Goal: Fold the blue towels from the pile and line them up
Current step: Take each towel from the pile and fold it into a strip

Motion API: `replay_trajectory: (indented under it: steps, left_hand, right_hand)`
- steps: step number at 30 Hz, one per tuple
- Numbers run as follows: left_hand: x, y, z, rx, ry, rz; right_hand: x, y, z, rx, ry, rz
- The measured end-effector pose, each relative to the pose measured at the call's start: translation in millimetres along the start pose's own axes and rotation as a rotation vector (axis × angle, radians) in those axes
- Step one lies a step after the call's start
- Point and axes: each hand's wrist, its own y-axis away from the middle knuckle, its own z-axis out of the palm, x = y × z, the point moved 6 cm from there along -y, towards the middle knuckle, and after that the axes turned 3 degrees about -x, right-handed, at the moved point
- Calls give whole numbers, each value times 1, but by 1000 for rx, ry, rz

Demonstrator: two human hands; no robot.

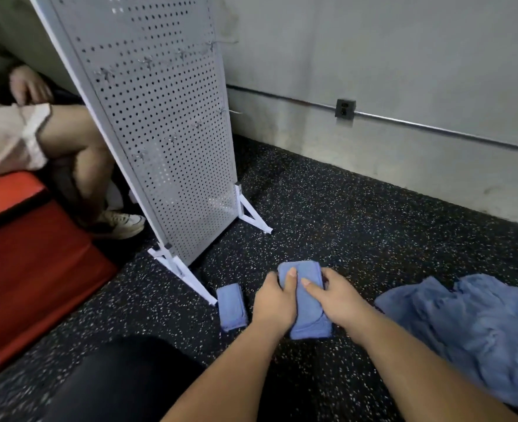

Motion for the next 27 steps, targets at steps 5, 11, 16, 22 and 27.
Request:
replay_trajectory:
  steps: [5, 11, 16, 22, 27]
  left_hand:
    - [-41, -25, -6, -74, 16, -67]
    - [-92, -62, -24, -6, 55, -199]
    - [-132, -92, -20, -29, 112, -285]
    - [-172, -116, 3, -79, 119, -299]
    - [-200, -138, 4, -72, -63, -275]
  right_hand:
    - [18, -32, 32, -44, -56, 65]
    - [36, -58, 75, -288, -52, 136]
    - [64, -93, 97, -243, 21, 118]
    - [105, -142, 120, -124, 211, 69]
    - [132, -174, 140, -115, 277, 73]
